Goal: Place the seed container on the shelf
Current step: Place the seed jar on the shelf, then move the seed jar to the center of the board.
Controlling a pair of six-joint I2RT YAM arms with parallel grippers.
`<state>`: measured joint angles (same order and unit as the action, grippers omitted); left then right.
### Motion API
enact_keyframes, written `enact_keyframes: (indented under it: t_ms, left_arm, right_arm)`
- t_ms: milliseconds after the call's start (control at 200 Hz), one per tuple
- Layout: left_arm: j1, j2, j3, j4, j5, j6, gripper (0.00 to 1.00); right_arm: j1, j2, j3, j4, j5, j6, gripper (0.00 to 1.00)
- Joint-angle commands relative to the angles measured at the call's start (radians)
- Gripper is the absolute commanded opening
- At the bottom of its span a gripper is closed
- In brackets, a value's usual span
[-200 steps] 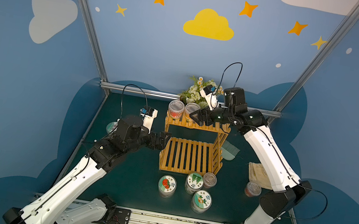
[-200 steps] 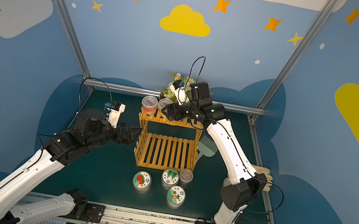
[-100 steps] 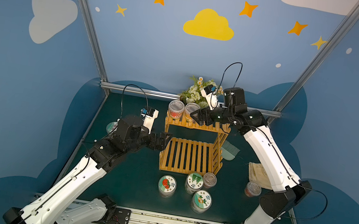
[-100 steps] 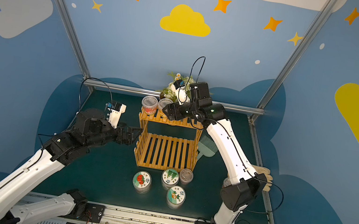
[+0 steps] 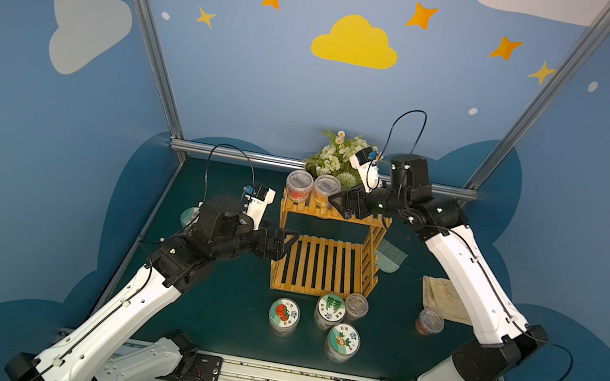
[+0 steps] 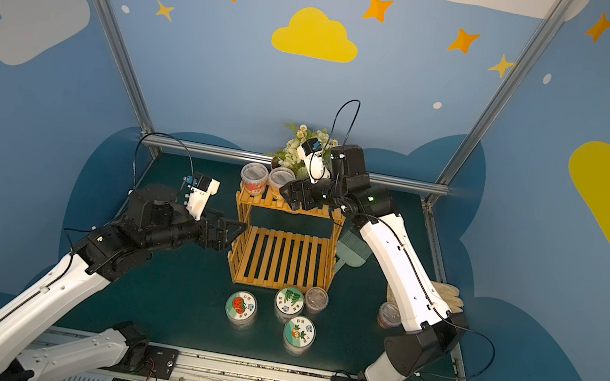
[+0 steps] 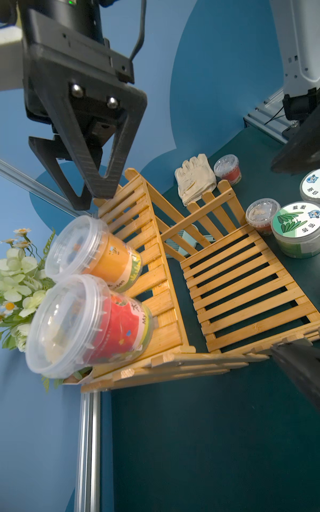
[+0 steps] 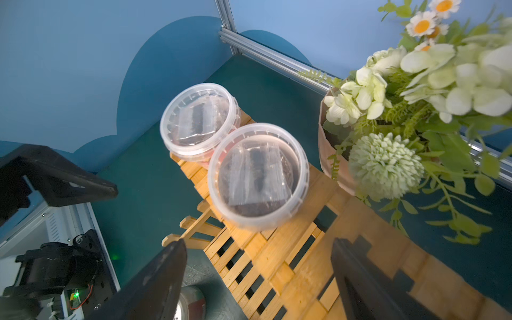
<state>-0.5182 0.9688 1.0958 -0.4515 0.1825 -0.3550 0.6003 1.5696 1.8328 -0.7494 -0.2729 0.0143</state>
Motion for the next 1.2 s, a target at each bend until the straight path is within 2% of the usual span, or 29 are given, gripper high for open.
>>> enact_keyframes:
  t_ms: [0, 215, 395, 521, 651, 771, 836, 956, 1001, 1196]
  left_arm:
    - [-0.021, -0.012, -0.007, 0.033, 0.087, -0.012, 1.00]
    - [-0.177, -0.033, -0.076, 0.064, 0.059, -0.021, 1.00]
    - [-0.363, 0.007, -0.136, 0.149, -0.050, -0.020, 1.00]
    - [-0.477, 0.089, -0.141, 0.242, -0.110, -0.015, 1.00]
    - [-0.564, 0.220, -0.079, 0.298, -0.136, 0.010, 1.00]
    - [-0.629, 0.348, 0.001, 0.315, -0.175, 0.027, 1.00]
    - [-0.649, 0.407, 0.031, 0.340, -0.179, 0.020, 1.00]
    - [-0.675, 0.509, 0.094, 0.375, -0.173, 0.002, 1.00]
    - [-0.684, 0.548, 0.121, 0.383, -0.166, -0.002, 1.00]
    - [-0.698, 0.678, 0.235, 0.370, -0.116, -0.008, 1.00]
  right_arm:
    - [0.003, -0.151, -0.094, 0.036, 0.052, 0.028, 0.90]
    - [0.000, -0.502, -0.482, 0.054, 0.242, 0.207, 0.90]
    - [-0.019, -0.739, -0.713, -0.143, 0.471, 0.418, 0.93]
    - [-0.094, -0.878, -0.842, -0.252, 0.576, 0.570, 0.91]
    - [-0.265, -0.959, -0.950, -0.262, 0.503, 0.644, 0.86]
    - [-0.476, -0.889, -0.990, -0.261, 0.355, 0.628, 0.87]
    - [-0.565, -0.843, -0.998, -0.262, 0.323, 0.620, 0.87]
    - [-0.678, -0.800, -0.994, -0.268, 0.307, 0.590, 0.91]
    - [-0.718, -0.793, -0.990, -0.268, 0.301, 0.572, 0.97]
    - [-0.899, -0.702, -1.014, -0.225, 0.217, 0.517, 0.98]
